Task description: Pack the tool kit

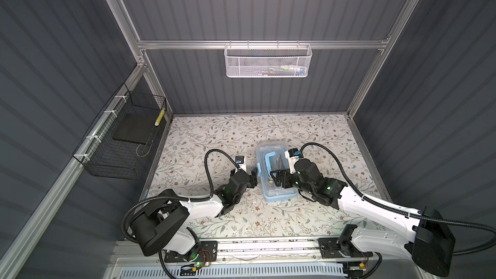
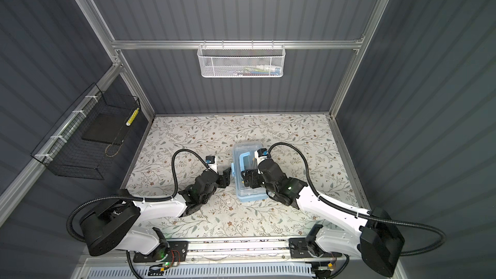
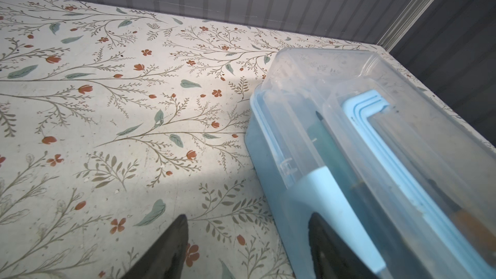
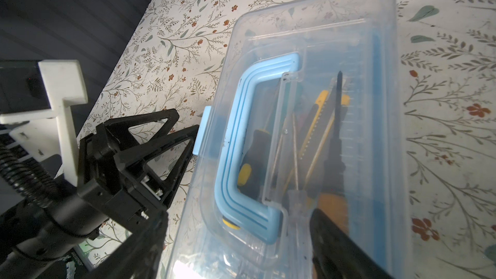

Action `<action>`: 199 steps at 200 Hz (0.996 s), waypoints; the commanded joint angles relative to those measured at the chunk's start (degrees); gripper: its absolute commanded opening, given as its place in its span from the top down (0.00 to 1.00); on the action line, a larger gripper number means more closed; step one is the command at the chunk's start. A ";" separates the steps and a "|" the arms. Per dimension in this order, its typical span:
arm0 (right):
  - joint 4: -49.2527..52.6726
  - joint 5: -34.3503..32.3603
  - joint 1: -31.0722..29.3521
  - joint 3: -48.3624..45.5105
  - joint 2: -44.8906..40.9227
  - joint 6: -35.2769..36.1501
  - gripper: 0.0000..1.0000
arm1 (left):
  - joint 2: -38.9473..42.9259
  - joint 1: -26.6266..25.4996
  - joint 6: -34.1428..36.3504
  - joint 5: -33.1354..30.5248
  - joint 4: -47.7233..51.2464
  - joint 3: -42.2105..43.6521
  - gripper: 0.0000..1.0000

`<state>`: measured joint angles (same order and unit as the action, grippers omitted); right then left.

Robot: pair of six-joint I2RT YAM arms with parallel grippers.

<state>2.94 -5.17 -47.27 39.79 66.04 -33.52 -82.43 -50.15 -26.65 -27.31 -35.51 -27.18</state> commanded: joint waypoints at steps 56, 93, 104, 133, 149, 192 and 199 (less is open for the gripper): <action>1.42 0.84 0.33 -2.08 -0.54 -0.87 0.17 | 1.36 0.30 -2.68 4.80 0.39 -2.91 0.38; 1.32 0.93 0.42 -2.21 -0.35 -0.59 0.17 | -0.48 0.31 -2.79 7.38 0.78 -4.09 0.60; 1.28 0.81 0.38 -2.35 -0.28 -0.52 0.17 | -1.03 0.36 -2.62 8.59 0.47 -4.29 0.64; 0.93 1.13 0.55 -2.57 -0.17 -0.70 0.17 | -1.65 0.47 -2.86 8.88 1.51 -4.93 0.65; 1.65 1.18 0.60 -2.21 -0.18 -0.71 0.17 | -1.05 1.62 -3.80 8.19 5.09 -5.09 0.62; 2.22 0.88 0.64 -2.77 -1.36 0.11 0.16 | 4.00 0.03 3.09 1.15 15.36 -0.48 0.42; 2.26 0.76 0.68 -2.67 -1.10 0.23 0.16 | 4.05 -0.38 3.05 0.88 15.08 0.79 0.41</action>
<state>1.76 -4.62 -46.89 38.57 64.97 -33.54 -80.40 -49.36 -27.18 -22.87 -25.63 -29.85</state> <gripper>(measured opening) 0.843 0.580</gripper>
